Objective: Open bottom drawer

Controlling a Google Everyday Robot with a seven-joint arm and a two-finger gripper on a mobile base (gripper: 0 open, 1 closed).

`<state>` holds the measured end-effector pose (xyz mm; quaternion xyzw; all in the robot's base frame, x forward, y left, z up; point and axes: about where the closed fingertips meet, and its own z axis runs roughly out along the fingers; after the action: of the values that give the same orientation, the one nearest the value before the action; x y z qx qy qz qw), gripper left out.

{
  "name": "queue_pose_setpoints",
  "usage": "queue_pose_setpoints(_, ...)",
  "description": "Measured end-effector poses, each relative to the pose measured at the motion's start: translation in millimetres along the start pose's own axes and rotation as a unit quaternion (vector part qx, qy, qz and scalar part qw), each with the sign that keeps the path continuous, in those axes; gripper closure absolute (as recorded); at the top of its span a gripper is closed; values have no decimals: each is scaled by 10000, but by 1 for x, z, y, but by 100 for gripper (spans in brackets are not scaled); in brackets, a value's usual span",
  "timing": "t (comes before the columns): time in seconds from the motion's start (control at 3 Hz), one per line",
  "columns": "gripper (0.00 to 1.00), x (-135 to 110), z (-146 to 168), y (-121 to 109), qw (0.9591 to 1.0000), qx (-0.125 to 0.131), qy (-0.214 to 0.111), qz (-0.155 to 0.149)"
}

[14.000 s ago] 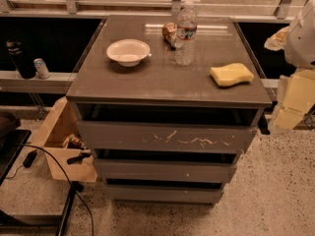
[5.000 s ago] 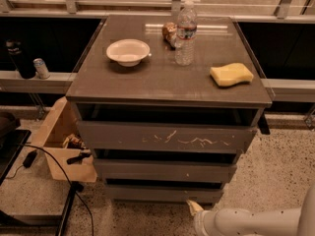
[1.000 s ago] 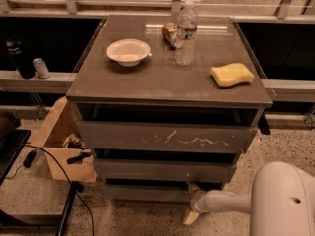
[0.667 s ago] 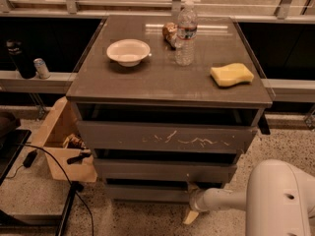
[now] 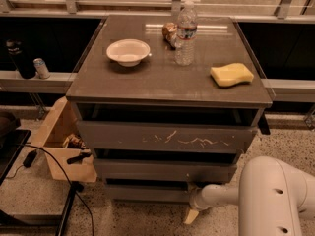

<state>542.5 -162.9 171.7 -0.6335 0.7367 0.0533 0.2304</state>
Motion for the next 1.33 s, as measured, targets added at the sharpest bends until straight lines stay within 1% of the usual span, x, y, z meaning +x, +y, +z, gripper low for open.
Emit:
queue_pose_setpoints(0.67,0,10,11,7,9990,-363,191,196)
queue_pose_setpoints(1.0,0,18,15,17,9976,-555,260,323)
queue_pose_setpoints(1.33,0,16,13,17,9975,-566,263,332)
